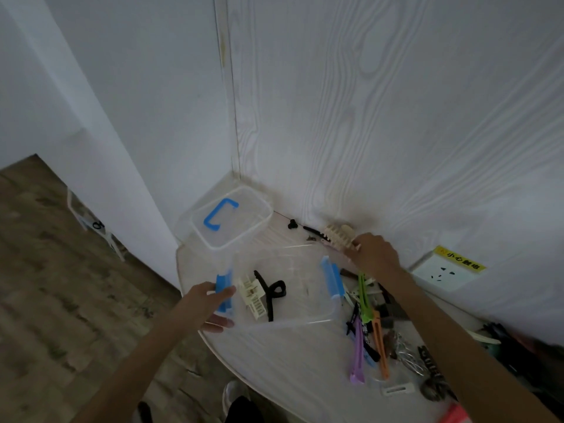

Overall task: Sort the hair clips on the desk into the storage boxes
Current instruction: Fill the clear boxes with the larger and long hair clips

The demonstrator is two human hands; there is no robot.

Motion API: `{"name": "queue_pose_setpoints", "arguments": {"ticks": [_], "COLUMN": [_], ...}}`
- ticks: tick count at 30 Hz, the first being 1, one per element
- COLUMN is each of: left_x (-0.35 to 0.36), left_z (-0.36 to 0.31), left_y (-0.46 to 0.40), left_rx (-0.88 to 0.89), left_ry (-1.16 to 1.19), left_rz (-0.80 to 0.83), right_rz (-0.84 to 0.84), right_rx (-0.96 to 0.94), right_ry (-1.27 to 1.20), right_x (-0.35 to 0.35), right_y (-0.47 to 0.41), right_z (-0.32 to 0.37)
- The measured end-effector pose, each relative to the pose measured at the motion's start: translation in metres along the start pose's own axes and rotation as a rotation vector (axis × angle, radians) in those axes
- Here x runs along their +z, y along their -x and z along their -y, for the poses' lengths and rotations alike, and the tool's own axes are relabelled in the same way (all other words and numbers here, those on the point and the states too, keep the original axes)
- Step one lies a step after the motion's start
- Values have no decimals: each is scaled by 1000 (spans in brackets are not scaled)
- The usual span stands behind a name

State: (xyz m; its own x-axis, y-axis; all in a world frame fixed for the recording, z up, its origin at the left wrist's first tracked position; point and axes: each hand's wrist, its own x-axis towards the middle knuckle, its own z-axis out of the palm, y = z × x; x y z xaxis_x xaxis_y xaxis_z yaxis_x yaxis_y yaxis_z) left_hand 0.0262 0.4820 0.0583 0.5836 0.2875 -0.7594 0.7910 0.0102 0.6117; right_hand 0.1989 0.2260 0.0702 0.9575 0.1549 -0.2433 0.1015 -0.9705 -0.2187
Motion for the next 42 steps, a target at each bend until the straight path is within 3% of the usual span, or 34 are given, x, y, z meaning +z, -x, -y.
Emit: {"name": "queue_pose_setpoints", "arguments": {"ticks": [5,9,12,15,17,20,23,26,29,32,34,35,39,42], "left_x": [19,33,34,33,35,35,37,49,80,124,154,165,201,213], "left_z": [-10,-21,-25,-28,-29,-28,-31,-47,-72,-91,-96,-95,-90,-98], "left_y": [5,6,6,2,1,-2,3,26,46,44,34,25,-4,-20], "left_rx": [9,42,135,219,229,196,218,404,580,741,831,861,987,1106], "left_ry": [-20,-145,-531,-838,-988,-983,-1086,-1365,-1297,-1163,-1103,-1077,-1078,-1078], "left_rz": [5,18,-95,-219,-216,-207,-240,-354,-395,-284,-179,-129,17,76], "right_rz": [-131,-9,39,166,298,432,348,95,-76,174,359,368,156,199], "right_rx": [-151,-263,-270,-256,-267,-302,-347,-399,-241,-123,-192,-230,-290,-216], "right_ry": [-50,192,342,347,277,285,215,-57,-164,47,140,143,92,44], "right_x": [-53,-31,5,32,38,32,10,-19,-40,-27,-6,5,15,12], "right_y": [55,54,27,13,12,9,13,31,47,51,57,60,67,61], "right_z": [27,63,77,85,85,80,69,36,-28,-91,-117,-123,-128,-130]}}
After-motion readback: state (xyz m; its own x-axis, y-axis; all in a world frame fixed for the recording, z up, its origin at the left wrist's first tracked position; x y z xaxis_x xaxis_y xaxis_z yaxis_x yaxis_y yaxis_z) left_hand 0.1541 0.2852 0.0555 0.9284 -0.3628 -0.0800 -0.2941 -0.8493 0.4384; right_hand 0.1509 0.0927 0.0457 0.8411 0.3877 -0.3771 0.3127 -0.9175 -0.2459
